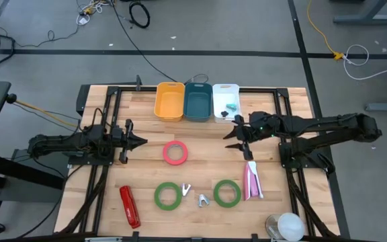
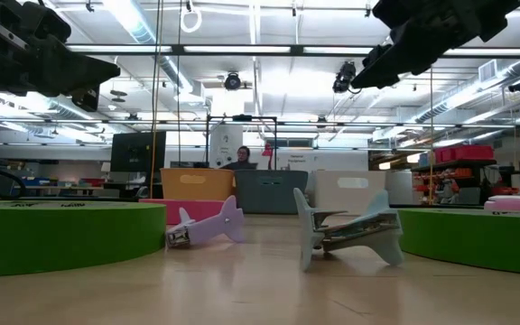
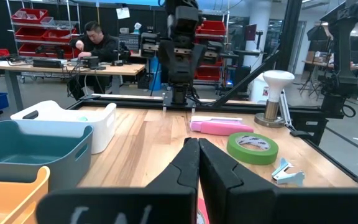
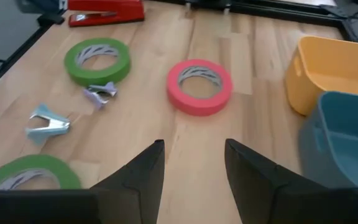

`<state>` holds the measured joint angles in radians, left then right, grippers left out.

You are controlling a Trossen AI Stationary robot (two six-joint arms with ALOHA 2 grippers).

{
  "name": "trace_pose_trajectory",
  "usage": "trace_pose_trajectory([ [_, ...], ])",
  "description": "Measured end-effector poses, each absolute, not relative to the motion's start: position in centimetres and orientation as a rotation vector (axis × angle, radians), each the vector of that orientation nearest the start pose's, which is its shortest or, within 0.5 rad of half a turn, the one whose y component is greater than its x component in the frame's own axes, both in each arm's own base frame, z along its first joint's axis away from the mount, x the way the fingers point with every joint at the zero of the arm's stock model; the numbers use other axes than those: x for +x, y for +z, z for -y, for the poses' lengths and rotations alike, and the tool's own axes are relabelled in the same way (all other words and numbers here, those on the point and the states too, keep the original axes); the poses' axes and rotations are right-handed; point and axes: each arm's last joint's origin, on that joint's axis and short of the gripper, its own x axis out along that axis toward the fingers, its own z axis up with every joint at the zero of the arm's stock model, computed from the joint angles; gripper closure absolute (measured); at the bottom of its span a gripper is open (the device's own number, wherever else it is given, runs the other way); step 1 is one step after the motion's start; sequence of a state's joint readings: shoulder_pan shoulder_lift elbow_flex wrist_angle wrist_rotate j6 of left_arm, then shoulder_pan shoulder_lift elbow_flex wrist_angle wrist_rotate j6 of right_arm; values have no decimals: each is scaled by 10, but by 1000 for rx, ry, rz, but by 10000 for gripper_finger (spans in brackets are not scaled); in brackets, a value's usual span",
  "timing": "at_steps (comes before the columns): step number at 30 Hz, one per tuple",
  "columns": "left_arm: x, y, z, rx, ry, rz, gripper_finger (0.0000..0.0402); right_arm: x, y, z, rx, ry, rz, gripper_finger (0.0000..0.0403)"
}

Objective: Pick and place Stapler, Stapler remover, tape
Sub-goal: Put the pink stapler into the dark blue bin

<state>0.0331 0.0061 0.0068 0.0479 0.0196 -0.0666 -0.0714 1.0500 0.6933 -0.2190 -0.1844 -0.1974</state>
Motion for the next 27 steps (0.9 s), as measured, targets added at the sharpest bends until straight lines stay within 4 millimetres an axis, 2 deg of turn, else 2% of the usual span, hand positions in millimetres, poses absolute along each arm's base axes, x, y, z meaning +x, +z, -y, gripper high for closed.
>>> trace_pose_trajectory([
  [12,97,170,-3,-65,12,49,392,215,244,-12,-144,274,-638,234],
  [27,98,170,-3,-65,12,49,392,200,232,-44,-346,519,-752,234],
])
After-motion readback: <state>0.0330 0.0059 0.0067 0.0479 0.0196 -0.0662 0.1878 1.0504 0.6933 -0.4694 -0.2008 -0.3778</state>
